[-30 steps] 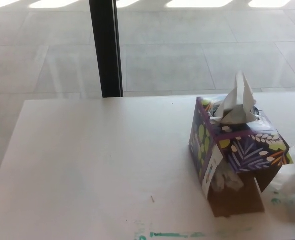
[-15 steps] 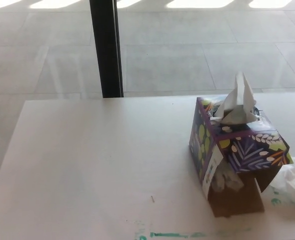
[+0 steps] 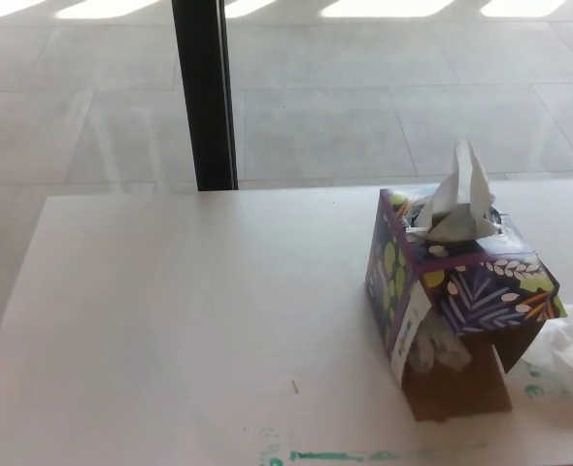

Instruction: The robot uses its right hand to pull out a tissue from the tissue box kept in the middle of the desk and put it on the right side

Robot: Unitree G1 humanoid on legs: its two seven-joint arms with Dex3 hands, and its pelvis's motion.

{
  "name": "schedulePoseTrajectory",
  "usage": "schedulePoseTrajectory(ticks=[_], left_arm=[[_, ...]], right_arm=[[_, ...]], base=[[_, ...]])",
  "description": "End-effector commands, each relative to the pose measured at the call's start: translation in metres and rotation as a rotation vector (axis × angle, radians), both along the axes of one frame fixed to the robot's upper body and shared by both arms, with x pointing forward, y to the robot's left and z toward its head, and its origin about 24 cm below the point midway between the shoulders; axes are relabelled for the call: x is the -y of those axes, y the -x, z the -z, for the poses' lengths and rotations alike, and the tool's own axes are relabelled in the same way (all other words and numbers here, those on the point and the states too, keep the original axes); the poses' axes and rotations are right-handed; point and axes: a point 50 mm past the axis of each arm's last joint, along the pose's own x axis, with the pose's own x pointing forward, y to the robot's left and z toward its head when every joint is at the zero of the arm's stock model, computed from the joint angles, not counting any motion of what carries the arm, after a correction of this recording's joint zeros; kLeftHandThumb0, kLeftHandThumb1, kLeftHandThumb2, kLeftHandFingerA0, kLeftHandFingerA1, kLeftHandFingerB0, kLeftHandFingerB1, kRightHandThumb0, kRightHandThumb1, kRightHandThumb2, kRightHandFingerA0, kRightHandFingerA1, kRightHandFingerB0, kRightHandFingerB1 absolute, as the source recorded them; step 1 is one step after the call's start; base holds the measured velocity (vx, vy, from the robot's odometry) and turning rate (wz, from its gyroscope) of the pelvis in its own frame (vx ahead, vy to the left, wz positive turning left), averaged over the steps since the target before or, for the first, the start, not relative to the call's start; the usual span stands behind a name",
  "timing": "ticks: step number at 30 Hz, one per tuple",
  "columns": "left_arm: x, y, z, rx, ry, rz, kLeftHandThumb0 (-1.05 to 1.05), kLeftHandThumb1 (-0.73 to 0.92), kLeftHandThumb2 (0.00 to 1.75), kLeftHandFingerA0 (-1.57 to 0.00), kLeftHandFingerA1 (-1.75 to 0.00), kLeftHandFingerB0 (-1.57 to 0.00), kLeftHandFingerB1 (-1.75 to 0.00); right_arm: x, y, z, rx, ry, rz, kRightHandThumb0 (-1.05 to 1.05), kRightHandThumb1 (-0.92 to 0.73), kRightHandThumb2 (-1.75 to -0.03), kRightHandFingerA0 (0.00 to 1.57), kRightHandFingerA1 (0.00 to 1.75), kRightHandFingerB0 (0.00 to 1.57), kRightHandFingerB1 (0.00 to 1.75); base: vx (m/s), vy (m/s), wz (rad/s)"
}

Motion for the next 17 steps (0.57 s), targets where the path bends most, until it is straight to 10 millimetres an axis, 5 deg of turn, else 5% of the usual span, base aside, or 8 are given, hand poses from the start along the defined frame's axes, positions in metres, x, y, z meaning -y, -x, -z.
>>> schedulePoseTrajectory(ticks=[1, 2, 3, 5, 8, 9, 17], left_arm=[[-0.005, -0.011, -0.02, 0.171, -0.068, 0.003, -0.9, 0.92, 0.85, -0.55, -0.56, -0.41, -0.43], [-0.004, -0.007, -0.016, 0.154, -0.054, -0.017, -0.86, 0.83, 1.22, -0.55, -0.63, -0.38, -0.53], [-0.003, -0.004, -0.014, 0.148, -0.04, -0.018, -0.93, 0.92, 0.83, -0.56, -0.58, -0.42, -0.44], [-0.004, -0.001, -0.013, 0.141, -0.036, -0.02, -0.93, 0.92, 0.83, -0.56, -0.58, -0.42, -0.44], [-0.005, 0.01, -0.007, 0.138, 0.029, -0.078, -0.93, 0.92, 0.81, -0.53, -0.57, -0.38, -0.43], [-0.006, 0.011, -0.006, 0.137, 0.031, -0.089, -0.91, 0.92, 0.83, -0.54, -0.57, -0.4, -0.44], [-0.006, 0.02, -0.002, 0.1, 0.04, -0.113, -0.91, 0.92, 0.82, -0.54, -0.57, -0.43, -0.45]], right_arm=[[0.032, 0.116, 0.089, 0.507, -0.535, 0.795, -0.86, -0.86, -0.54, 0.08, 1.28, 0.0, 0.89], [0.037, 0.122, 0.093, 0.521, -0.539, 0.859, -0.82, -0.92, -0.56, 0.04, 1.24, 0.0, 0.7], [0.04, 0.125, 0.095, 0.525, -0.535, 0.873, -0.85, -0.91, -0.61, 0.0, 1.33, 0.0, 0.59], [0.04, 0.127, 0.097, 0.523, -0.534, 0.877, -0.85, -0.91, -0.61, 0.0, 1.33, 0.0, 0.59], [0.05, 0.135, 0.096, 0.599, -0.531, 0.922, -0.81, -0.92, -0.67, 0.0, 1.12, 0.0, 0.36], [0.053, 0.137, 0.094, 0.615, -0.532, 0.933, -0.88, -0.64, -1.05, 0.0, 0.77, 0.0, 0.54], [0.064, 0.149, 0.094, 0.627, -0.494, 0.994, -0.95, -0.68, -1.07, 0.06, 0.84, 0.0, 0.52]], base=[[0.0, 0.0, 0.0], [0.0, 0.0, 0.0], [0.0, 0.0, 0.0], [0.0, 0.0, 0.0], [0.0, 0.0, 0.0], [0.0, 0.0, 0.0], [0.0, 0.0, 0.0]])
